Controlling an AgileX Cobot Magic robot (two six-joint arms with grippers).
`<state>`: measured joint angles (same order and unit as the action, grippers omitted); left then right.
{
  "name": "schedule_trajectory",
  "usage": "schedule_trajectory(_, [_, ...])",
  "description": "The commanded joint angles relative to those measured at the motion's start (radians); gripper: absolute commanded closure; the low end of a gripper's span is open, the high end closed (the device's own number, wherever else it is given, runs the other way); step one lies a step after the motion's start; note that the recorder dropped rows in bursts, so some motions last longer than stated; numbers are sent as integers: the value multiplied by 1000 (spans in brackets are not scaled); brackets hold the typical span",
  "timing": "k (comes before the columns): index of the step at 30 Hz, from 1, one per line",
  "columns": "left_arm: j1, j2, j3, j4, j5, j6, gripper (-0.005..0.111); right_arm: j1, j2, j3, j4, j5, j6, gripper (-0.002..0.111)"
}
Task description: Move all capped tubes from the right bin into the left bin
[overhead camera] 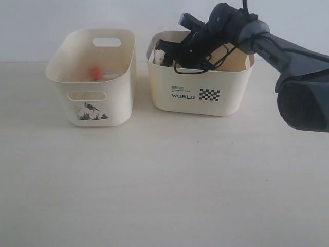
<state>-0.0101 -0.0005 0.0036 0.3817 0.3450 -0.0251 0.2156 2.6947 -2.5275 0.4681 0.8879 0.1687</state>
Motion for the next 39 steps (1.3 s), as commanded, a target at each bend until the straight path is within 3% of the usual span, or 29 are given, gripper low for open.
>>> schedule_trajectory(1, [0,0,-4,1,-4,-10,102,-13,19,2,35,38,3,44])
schedule_trajectory(15, [0,0,-4,1,-4,-10,102,24,54,2,16,80,-19,44])
schedule_trajectory(26, [0,0,-4,1,-4,-10,102,26,73,2,-103,114,112,48])
schedule_trajectory(28, [0,0,-4,1,-4,-10,102,26,73,2,-129,126,112,55])
schedule_trajectory(34, [0,0,-4,1,-4,-10,102,26,69,2,-136,143,114,104])
schedule_trajectory(36, [0,0,-4,1,-4,-10,102,26,63,2,-136,130,109,107])
schedule_trajectory(39, [0,0,-4,1,-4,-10,102,26,50,2,-136,106,92,95])
